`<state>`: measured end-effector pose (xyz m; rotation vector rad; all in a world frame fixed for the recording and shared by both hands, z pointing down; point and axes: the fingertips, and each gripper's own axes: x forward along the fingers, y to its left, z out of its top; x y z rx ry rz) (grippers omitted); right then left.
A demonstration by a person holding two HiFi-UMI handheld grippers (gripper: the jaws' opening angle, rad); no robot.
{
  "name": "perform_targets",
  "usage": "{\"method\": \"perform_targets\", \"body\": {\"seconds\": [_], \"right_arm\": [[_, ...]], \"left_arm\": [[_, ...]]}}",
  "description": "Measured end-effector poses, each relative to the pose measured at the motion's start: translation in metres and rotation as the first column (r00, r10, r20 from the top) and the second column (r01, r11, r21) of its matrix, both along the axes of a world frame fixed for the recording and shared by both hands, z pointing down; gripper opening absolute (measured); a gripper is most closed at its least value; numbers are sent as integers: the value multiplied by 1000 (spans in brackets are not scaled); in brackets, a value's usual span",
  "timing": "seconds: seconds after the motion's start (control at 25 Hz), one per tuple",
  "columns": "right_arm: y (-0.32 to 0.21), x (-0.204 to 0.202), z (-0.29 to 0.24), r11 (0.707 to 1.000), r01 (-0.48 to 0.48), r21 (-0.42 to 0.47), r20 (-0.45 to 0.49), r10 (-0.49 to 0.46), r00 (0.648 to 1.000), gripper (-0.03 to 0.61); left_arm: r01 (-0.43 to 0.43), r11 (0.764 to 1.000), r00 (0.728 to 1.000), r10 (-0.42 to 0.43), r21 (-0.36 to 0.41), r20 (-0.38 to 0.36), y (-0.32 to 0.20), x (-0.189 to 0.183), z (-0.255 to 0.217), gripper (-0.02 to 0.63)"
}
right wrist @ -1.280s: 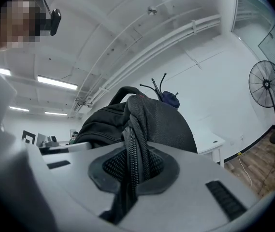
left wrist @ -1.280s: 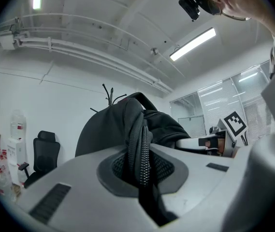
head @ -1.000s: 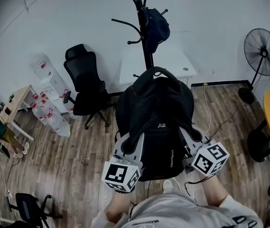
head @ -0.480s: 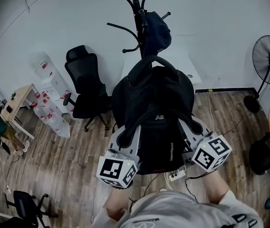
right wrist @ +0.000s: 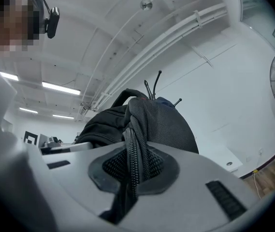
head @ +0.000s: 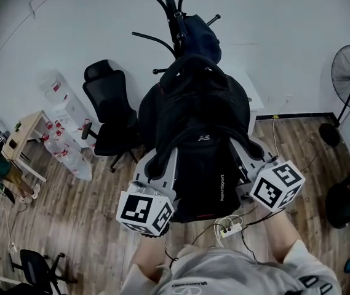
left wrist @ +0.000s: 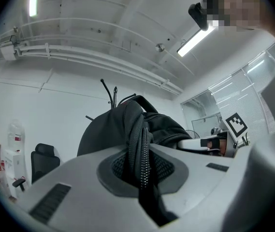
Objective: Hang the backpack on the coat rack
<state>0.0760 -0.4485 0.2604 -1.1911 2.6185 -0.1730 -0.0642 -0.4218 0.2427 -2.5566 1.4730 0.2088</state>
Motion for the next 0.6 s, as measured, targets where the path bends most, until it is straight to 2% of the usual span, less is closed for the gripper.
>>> {"method": "perform_targets", "body": {"seconds": [0.6], "right_arm": [[-63,-12,-32,998,-56,11,25,56,998,32]], "left_arm": [[-55,998,998,56,13,-18,-68,-16,-33,32]]}}
